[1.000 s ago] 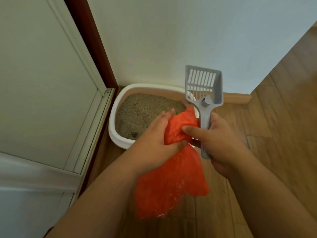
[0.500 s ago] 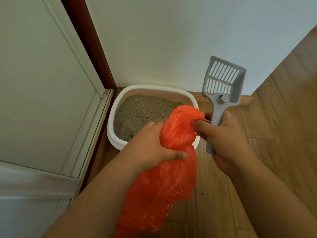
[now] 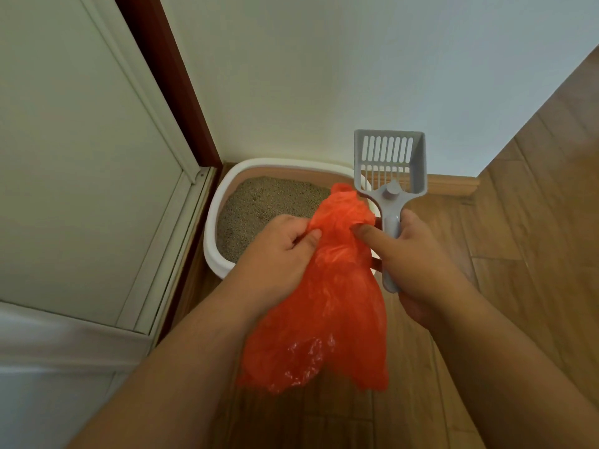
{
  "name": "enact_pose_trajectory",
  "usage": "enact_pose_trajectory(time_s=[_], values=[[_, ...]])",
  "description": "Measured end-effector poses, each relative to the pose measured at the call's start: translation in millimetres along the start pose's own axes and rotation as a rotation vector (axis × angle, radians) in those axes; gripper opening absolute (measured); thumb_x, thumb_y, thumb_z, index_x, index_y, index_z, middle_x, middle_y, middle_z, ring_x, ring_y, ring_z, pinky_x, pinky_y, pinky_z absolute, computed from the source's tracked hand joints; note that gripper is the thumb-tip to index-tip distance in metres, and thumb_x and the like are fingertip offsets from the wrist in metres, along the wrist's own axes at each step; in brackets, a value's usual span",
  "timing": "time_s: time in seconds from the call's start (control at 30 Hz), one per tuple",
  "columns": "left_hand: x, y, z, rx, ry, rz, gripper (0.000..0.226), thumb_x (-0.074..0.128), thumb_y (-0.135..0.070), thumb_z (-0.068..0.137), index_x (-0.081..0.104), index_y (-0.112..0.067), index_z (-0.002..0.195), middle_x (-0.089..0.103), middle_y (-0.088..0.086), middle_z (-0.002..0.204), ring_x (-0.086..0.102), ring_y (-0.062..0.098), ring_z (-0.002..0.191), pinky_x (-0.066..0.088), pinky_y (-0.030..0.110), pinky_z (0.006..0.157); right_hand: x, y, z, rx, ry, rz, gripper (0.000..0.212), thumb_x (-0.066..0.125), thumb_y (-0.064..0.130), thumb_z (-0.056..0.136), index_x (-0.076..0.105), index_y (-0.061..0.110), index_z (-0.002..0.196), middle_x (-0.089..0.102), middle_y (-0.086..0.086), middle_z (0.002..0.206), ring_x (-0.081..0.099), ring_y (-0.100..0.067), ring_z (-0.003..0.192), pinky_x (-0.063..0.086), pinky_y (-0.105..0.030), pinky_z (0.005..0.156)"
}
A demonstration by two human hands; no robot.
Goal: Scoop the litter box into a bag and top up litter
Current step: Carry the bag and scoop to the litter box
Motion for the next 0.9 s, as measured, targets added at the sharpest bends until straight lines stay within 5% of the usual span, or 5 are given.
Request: enact_pose_trajectory(time_s=[0.13, 0.3, 0.47, 0.63, 0.9], values=[[0.0, -7.3, -4.6, -0.028, -0.001, -0.15, 0.022, 0.049, -0.033, 0.107, 0.068, -0.04, 0.116, 0.073, -0.017, 0.096, 0.069, 0.004, 0.089, 0.058, 0.041, 0.086, -0.1, 2.2, -6.0, 0.047, 0.022, 0.089, 0.032, 0.075, 0.031, 0.089, 0.061, 0.023, 0.117, 0.077, -0.004, 0.104, 0.077, -0.023, 0.09, 0.064, -0.045, 0.077], [4.6, -19.3, -13.1, -0.037, 0.039, -0.251, 0.028, 0.041, -0.031, 0.107, 0.062, -0.048, 0.116, 0.072, -0.01, 0.095, 0.069, 0.016, 0.086, 0.058, 0.055, 0.086, -4.6, 6.4, -12.0, 0.013, 0.046, 0.088, 0.038, 0.079, 0.013, 0.086, 0.06, 0.017, 0.119, 0.075, -0.012, 0.104, 0.077, -0.03, 0.089, 0.063, -0.054, 0.078], [7.5, -18.8, -16.0, 0.041, 0.072, -0.188, 0.054, 0.069, -0.066, 0.081, 0.047, -0.059, 0.13, 0.056, -0.022, 0.128, 0.061, 0.002, 0.112, 0.058, 0.037, 0.09, -7.5, 4.1, -10.9, -0.036, 0.02, -0.027, 0.037, 0.076, -0.003, 0.082, 0.063, 0.017, 0.109, 0.075, -0.013, 0.097, 0.076, -0.031, 0.085, 0.064, -0.054, 0.073], [0.9, -16.8, -14.2, 0.037, -0.107, -0.118, 0.022, 0.063, -0.032, 0.098, 0.071, -0.042, 0.115, 0.073, -0.02, 0.096, 0.068, -0.002, 0.087, 0.059, 0.035, 0.083, -5.7, -0.4, -6.1, -0.073, -0.059, -0.141, 0.04, 0.078, 0.001, 0.079, 0.063, 0.026, 0.106, 0.074, -0.006, 0.097, 0.075, -0.028, 0.089, 0.063, -0.057, 0.075], [-7.6, -15.2, -11.7, -0.11, -0.197, -0.327, 0.034, 0.044, -0.004, 0.093, 0.067, -0.028, 0.087, 0.063, 0.001, 0.074, 0.055, 0.015, 0.063, 0.044, 0.034, 0.061, -26.7, 2.4, -2.8, -0.023, -0.237, -0.246, 0.032, 0.067, -0.007, 0.085, 0.055, 0.022, 0.093, 0.067, -0.006, 0.092, 0.069, -0.027, 0.083, 0.061, -0.057, 0.075]])
Point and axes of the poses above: each hand's wrist, its own z-axis towards the middle knuckle, its own x-axis out of the palm, y = z × x, the point moved 1 cm from there along z, towards the middle knuckle
